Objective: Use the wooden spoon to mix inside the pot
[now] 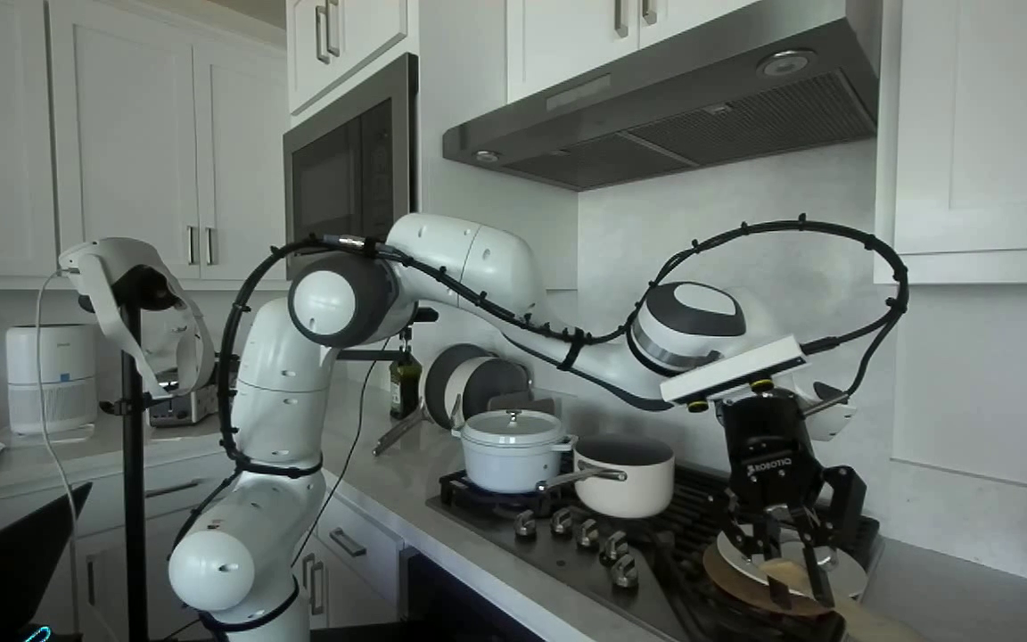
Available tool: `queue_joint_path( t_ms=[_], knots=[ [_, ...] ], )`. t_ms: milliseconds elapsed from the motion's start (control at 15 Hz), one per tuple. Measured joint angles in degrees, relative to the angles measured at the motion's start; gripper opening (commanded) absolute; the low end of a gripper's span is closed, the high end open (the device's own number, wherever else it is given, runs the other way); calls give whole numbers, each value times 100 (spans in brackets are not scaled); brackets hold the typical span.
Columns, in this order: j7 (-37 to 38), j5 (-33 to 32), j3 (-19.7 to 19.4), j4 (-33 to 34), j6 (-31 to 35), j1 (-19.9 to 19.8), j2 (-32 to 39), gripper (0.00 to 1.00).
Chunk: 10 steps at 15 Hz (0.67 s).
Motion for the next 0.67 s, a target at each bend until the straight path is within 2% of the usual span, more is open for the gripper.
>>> queue_joint_path(
  t_ms=[333, 667],
  knots=[
    [-417, -391, 289, 599, -77, 182, 397, 7],
    [-1010, -1248, 539, 1619, -895, 735, 953, 7]
  ],
)
